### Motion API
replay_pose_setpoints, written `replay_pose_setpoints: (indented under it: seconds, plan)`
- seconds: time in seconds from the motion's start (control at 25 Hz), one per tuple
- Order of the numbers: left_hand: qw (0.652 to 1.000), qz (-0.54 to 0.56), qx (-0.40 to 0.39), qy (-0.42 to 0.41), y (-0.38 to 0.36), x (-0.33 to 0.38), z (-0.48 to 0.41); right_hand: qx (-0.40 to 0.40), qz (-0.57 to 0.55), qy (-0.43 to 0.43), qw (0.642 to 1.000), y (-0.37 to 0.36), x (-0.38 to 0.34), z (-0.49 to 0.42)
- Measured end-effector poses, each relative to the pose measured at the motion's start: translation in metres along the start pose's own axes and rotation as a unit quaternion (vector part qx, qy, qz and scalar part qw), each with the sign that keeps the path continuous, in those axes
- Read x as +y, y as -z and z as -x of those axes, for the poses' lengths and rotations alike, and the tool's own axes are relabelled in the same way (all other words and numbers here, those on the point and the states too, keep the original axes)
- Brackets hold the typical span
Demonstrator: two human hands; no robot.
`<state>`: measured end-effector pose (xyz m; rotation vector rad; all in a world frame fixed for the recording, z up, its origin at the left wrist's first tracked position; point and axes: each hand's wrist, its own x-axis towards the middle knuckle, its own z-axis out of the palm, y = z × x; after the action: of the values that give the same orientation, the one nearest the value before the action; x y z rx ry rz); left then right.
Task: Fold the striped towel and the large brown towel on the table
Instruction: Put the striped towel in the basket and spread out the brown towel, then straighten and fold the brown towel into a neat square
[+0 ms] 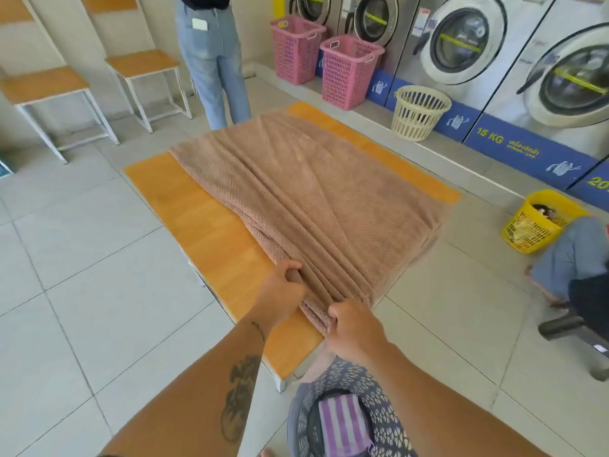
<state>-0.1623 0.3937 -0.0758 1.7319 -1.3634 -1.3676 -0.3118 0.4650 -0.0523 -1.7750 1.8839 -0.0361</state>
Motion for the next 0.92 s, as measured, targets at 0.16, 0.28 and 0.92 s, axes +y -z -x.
replay_pose_setpoints:
  seconds: [0.16,0.28,0.92]
  plan:
    - [0.996,0.070,-0.042,0.024,0.018,-0.006,0.025,0.025,0.006,0.031,0.999,0.004,0.003,0.019]
    - [0.999,0.008,-0.046,0.005,0.026,-0.010,0.056,0.056,0.034,0.017,0.998,0.009,0.002,0.036]
    - [0.925,-0.337,-0.140,-0.108,0.158,-0.021,-0.058,-0.031,-0.091,-0.110,0.989,-0.015,-0.114,-0.054]
